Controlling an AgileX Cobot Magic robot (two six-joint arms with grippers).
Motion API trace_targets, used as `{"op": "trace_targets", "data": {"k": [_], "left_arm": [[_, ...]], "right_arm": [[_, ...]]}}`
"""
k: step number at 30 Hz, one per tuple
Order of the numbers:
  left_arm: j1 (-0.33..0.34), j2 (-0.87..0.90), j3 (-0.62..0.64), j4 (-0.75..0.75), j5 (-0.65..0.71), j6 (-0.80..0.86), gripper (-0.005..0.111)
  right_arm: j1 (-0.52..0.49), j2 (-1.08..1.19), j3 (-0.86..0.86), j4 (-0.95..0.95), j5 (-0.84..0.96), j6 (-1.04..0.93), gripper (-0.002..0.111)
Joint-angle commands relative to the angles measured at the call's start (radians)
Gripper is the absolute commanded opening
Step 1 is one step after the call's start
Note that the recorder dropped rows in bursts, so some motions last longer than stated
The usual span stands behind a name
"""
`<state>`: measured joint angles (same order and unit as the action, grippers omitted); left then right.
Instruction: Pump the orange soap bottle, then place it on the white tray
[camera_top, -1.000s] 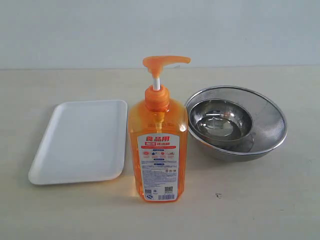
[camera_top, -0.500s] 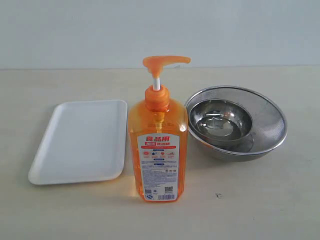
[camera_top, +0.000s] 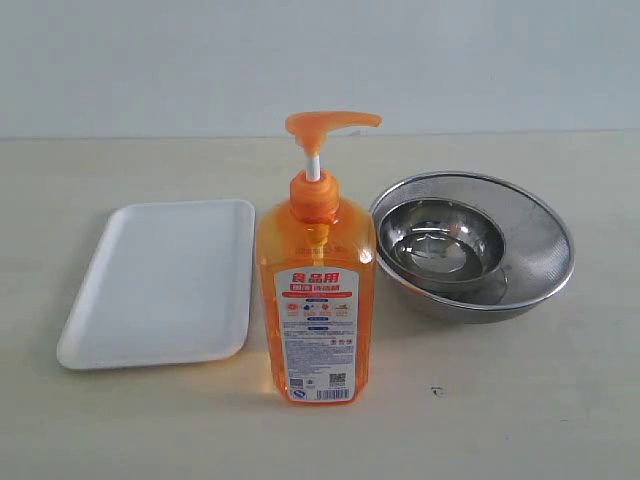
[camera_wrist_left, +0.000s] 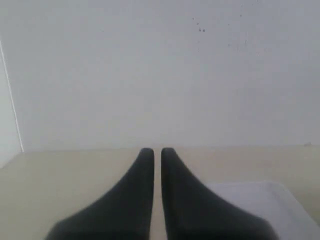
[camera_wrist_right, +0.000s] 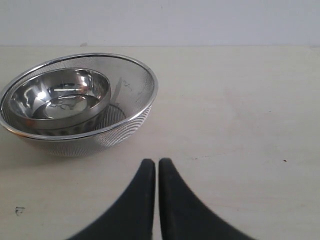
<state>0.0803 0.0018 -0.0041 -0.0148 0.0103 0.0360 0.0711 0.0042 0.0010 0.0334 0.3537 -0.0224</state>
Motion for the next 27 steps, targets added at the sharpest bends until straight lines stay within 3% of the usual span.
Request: {"op": "trace_targets", "data": {"k": [1, 7, 12, 17, 27], "left_arm": [[-0.005, -0.002, 0.004, 0.004, -0.040, -0.020, 0.005], [-0.005, -0.002, -0.016, -0.004, -0.066, -0.020, 0.005], [-0.007, 0.100, -0.124, -0.004, -0.062, -0.020, 0.005], [-0.007, 0.292, -0.240, -0.004, 0.067, -0.020, 0.005], [-0.007, 0.398, -0.264, -0.004, 0.026, -0.020, 0.005]], "right_arm": [[-0.002, -0.004, -0.001, -0.003, -0.005, -0.002, 0.000], [-0.002, -0.004, -0.001, -0.003, -0.005, -0.002, 0.000], [-0.002, -0.004, -0.001, -0.003, -0.005, -0.002, 0.000], [-0.002, -0.004, -0.001, -0.003, -0.005, -0.002, 0.000], [-0.002, -0.004, -0.001, -0.003, -0.005, -0.002, 0.000]]}}
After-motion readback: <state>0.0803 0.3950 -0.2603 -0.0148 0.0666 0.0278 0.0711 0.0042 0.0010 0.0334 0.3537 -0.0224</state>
